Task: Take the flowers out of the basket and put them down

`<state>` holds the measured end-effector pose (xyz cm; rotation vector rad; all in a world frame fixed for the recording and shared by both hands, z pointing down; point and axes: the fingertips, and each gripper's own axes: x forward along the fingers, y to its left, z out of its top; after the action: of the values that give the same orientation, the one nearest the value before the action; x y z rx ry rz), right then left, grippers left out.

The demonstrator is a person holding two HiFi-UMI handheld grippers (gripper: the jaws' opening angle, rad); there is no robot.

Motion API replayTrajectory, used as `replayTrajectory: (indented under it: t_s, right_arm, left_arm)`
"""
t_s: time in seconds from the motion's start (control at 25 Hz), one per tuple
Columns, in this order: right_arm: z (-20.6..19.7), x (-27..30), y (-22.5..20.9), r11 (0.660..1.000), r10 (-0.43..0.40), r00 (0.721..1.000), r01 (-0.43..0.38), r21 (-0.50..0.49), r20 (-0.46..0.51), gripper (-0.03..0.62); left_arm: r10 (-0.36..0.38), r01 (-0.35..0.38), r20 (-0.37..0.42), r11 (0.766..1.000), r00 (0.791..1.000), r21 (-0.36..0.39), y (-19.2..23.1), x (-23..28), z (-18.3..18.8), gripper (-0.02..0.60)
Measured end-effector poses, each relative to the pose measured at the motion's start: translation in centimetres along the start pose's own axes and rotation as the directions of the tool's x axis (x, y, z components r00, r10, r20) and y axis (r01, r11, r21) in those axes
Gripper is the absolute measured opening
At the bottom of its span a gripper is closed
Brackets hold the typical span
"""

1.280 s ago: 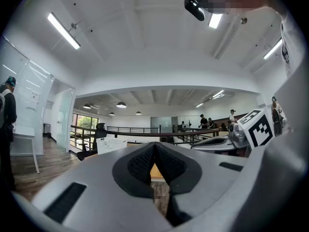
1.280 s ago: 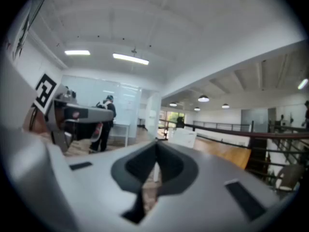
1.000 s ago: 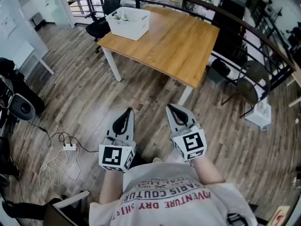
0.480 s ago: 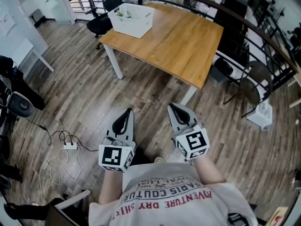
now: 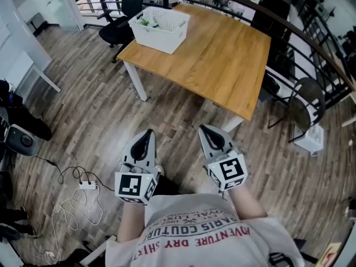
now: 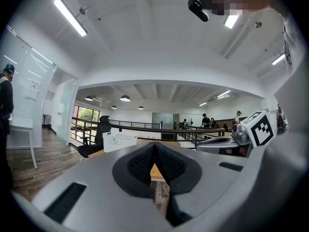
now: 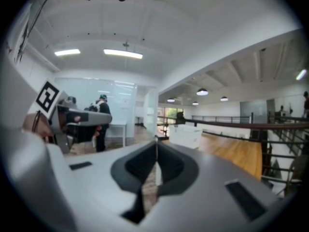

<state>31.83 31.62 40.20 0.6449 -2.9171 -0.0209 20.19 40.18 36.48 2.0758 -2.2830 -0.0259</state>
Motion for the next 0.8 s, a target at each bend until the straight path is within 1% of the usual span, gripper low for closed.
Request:
replayTrajectory:
  t_s: [0.16, 0.28, 0.4, 0.6, 0.8]
  right_arm:
    - [1.7, 6.3, -0.4, 0.998, -0.046, 0.999, 0.046, 0.036, -0.009, 0.029]
    - [3.2, 11.0, 0.2, 0.996, -0.055, 0.998, 0.054, 0.077, 0.008, 0.029]
    - [4.3, 15.3, 0.9, 0.995, -0.074, 0.997, 0.073, 0.074, 0.010, 0.029]
    - [4.8, 21.0, 2.2, 0.995, -0.083, 0.997, 0.083, 0.064, -0.006, 0.029]
    - [4.1, 25.4, 3.0, 0.997, -0.049, 0.998, 0.050, 0.055, -0.028, 0.029]
  left_arm:
    - [-0.033, 0.033, -0.009, 0.999, 0.999, 0.006, 5.9, 3.4, 1.3, 0.026]
    - [-0.051, 0.051, -0.005, 0.999, 0.999, 0.017, 10.5, 5.3, 2.6, 0.026]
    - [-0.060, 0.060, -0.007, 0.998, 0.998, 0.021, 14.8, 6.7, 3.3, 0.026]
    - [-0.053, 0.053, -0.025, 0.999, 0.998, -0.001, 20.6, 8.0, 3.1, 0.026]
    - [-0.028, 0.027, -0.045, 1.000, 0.999, -0.016, 24.5, 9.2, 1.7, 0.026]
